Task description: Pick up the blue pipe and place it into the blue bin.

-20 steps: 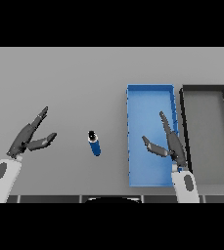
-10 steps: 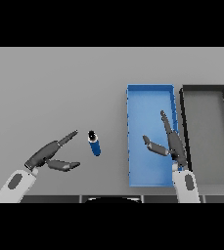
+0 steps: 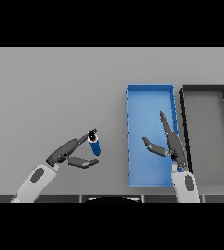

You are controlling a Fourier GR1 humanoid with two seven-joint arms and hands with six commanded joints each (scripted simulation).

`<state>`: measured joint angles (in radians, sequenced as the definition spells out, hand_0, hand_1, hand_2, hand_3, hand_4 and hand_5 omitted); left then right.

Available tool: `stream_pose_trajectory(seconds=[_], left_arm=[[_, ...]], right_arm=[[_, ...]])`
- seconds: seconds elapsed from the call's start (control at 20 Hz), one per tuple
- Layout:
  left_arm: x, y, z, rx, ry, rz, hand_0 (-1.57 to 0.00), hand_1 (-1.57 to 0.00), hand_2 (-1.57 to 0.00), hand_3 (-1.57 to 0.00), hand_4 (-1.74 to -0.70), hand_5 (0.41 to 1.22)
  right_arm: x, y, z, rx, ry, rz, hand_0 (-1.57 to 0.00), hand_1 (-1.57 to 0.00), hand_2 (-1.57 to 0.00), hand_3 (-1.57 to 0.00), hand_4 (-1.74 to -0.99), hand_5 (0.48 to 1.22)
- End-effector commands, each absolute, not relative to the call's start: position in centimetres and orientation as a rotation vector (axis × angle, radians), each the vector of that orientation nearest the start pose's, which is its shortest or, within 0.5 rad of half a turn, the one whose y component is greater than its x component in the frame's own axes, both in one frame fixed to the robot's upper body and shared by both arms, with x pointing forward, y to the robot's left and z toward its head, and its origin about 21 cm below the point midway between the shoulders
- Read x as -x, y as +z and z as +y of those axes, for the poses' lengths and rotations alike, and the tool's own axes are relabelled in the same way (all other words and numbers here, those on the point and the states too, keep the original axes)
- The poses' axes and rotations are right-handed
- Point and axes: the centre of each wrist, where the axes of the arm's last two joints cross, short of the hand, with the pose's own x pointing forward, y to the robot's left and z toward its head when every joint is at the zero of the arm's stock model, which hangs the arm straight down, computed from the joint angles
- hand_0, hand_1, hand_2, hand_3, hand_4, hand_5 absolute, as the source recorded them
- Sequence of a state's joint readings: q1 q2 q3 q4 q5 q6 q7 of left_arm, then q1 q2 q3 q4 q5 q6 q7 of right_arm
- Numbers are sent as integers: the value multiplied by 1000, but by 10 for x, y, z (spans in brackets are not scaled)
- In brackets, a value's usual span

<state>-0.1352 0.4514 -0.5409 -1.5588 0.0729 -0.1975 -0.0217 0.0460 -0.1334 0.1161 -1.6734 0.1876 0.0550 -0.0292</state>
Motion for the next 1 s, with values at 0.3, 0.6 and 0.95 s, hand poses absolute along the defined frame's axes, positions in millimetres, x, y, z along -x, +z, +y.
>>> stream_pose_trajectory(seconds=[0.3,0.6,0.95], left_arm=[[-255,-20,181,285,-845,-1432,1,1,1,1,-1104,497],[-262,-23,162,426,-740,-1456,1,-118,-269,-202,-1217,635],[-253,-25,140,504,-683,-1494,-1099,-1190,-1246,-1196,-1588,1078]], right_arm=[[-234,17,-236,111,373,-1650,1,1,1,1,-1200,547],[-233,14,-239,127,374,-1644,1,1,1,1,-1188,556],[-234,14,-241,135,386,-1643,1,1,1,1,-1179,561]])
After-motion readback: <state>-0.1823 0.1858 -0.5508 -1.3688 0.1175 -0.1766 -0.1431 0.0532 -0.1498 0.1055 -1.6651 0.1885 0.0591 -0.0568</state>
